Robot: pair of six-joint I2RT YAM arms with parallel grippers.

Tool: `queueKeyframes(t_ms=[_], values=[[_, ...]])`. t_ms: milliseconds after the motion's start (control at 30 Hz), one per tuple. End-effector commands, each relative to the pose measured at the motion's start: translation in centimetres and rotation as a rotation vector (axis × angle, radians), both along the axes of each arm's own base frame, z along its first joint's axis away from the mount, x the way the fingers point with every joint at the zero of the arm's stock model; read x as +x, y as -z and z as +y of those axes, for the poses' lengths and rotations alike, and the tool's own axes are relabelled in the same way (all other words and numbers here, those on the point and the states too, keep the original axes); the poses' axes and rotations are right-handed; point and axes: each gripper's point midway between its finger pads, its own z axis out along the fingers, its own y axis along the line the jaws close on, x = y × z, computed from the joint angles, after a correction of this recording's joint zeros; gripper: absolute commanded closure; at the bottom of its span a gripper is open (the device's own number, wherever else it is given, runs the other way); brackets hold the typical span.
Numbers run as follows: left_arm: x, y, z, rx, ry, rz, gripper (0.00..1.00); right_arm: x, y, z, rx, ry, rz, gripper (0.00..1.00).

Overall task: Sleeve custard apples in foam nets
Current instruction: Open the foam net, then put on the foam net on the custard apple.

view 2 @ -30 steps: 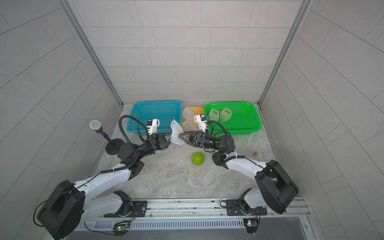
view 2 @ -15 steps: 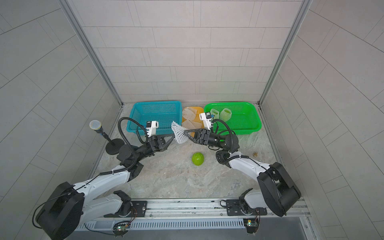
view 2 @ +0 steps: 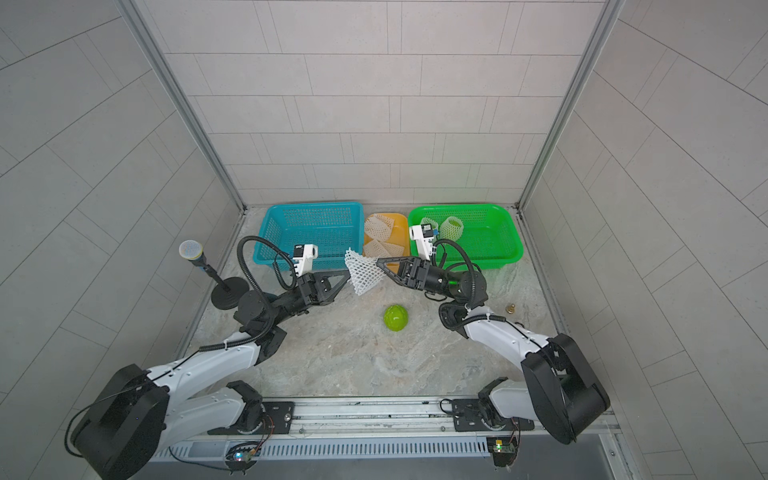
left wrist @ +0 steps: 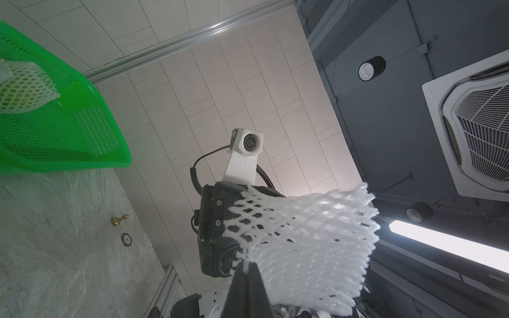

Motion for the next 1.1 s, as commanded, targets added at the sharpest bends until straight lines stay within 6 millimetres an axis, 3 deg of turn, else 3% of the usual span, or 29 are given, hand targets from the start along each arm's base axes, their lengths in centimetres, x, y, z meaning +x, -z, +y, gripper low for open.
queueKeyframes(t_ms=[0,200,300,633,1067], values=[[-1.0,-1.2,0.5,-0.026,0.006,-0.072,1.00,-1.0,-0.8,-0.4,0.023,-0.013,-0.030,0.71],[-1.0,-1.9,0.3,-0.028,0.022,-0.086,1.00,-0.7,0.3,-0.1,-0.001,-0.020,-0.018,0.91],[-0.5,-1.3,0.2,-0.023,0.012,-0.062,1.00,-0.1,1.1,-0.3,-0.008,0.001,0.005,0.95],[1.1,2.3,0.2,0.008,-0.046,0.044,1.00,3.5,5.0,-4.6,-0.024,0.183,0.121,0.97],[2.4,9.2,-2.9,0.136,0.074,0.228,1.00,4.6,11.9,-5.1,-0.119,0.225,0.251,0.98]])
